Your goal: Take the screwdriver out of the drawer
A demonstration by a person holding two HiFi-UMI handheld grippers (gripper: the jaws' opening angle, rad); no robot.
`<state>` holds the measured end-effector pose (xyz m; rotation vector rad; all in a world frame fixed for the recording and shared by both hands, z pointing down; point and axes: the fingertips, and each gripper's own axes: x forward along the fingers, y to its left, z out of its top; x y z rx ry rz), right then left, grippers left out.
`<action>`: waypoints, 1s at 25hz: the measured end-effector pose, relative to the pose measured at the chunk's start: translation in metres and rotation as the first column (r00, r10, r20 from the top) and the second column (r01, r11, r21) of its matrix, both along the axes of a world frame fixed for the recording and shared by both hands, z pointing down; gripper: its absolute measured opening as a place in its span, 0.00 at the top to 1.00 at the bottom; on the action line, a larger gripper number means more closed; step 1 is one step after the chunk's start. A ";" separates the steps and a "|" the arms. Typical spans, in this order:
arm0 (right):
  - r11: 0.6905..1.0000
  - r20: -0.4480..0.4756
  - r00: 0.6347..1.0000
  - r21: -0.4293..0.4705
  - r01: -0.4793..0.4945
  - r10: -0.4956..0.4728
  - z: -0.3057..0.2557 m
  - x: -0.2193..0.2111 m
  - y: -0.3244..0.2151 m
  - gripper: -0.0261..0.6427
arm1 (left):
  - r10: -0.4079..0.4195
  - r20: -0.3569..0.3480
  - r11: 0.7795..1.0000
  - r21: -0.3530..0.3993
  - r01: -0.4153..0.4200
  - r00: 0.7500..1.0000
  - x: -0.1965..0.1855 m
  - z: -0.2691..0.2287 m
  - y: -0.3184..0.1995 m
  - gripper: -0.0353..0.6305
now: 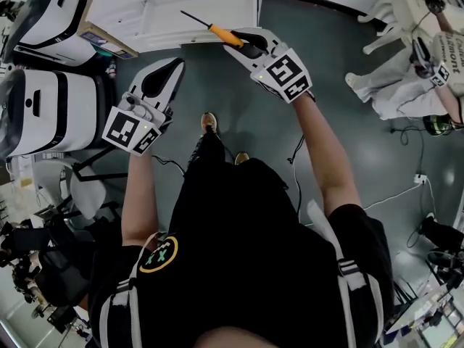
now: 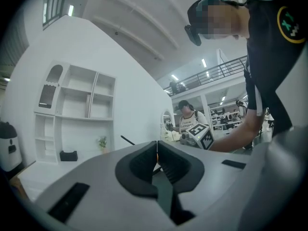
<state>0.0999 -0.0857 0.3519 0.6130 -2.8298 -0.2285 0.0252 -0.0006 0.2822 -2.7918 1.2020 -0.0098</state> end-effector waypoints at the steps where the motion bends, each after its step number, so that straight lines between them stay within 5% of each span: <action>1: 1.000 0.006 1.000 0.003 -0.002 0.002 -0.002 0.005 0.007 0.76 | 0.001 0.004 1.000 0.002 -0.001 1.000 0.003 -0.002 0.005 0.91; 25: 0.996 0.203 0.978 0.061 -0.060 0.047 -0.083 0.059 0.149 0.76 | 0.064 0.007 0.998 0.022 -0.065 0.998 0.020 -0.020 0.101 0.91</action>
